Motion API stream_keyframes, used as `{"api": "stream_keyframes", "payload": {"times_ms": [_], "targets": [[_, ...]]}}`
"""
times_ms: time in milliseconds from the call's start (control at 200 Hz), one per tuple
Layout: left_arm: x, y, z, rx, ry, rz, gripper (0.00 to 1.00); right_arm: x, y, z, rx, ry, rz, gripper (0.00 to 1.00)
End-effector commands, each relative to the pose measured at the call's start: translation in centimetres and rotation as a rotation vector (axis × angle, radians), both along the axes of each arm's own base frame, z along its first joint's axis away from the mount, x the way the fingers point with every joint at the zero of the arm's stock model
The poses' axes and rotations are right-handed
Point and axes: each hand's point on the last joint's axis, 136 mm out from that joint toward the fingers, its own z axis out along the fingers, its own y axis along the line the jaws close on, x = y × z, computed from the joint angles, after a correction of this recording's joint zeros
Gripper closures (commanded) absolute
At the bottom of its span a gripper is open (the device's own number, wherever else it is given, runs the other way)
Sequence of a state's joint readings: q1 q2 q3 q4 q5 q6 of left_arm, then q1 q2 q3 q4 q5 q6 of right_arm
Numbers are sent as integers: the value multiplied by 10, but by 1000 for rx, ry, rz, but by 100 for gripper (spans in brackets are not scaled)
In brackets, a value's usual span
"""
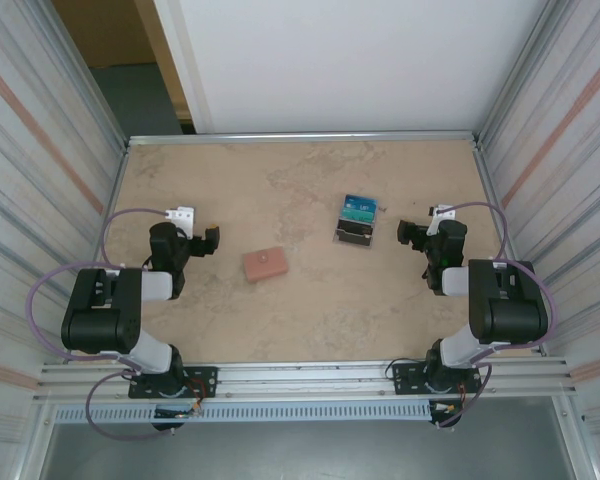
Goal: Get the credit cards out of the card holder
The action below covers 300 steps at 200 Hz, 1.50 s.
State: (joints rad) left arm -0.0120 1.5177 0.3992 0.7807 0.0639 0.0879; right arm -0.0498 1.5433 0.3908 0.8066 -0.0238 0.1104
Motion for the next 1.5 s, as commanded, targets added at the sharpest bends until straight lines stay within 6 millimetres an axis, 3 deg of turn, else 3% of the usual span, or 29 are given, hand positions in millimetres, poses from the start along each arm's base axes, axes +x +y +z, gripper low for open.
{"api": "stream_keyframes", "payload": {"times_ms": [0, 281, 521, 812, 1022, 1203, 1273, 1408, 1498], "targets": [[5, -2, 10, -13, -27, -10, 1, 5, -1, 5, -24, -12, 9, 1], [4, -1, 9, -14, -26, -9, 1, 5, 0, 7, -22, -17, 13, 1], [1, -2, 29, -15, -41, -14, 1, 6, -5, 13, -28, 8, -20, 1], [-18, 4, 71, -58, -84, 46, 1, -9, -19, 43, -2, 7, -127, 1], [-36, 7, 88, -190, -22, 125, 1, -29, -15, 68, 44, 25, -166, 1], [-59, -13, 84, -213, 85, 162, 1, -47, -9, 81, 41, 82, -201, 1], [-72, -25, 72, -229, 161, 196, 1, -54, -5, 82, 46, 106, -202, 1], [-95, -66, 48, -285, 274, 156, 1, -68, 0, 76, 41, 161, -223, 1], [-108, -93, 30, -334, 348, 126, 1, -76, 3, 84, 61, 171, -239, 1]]}}
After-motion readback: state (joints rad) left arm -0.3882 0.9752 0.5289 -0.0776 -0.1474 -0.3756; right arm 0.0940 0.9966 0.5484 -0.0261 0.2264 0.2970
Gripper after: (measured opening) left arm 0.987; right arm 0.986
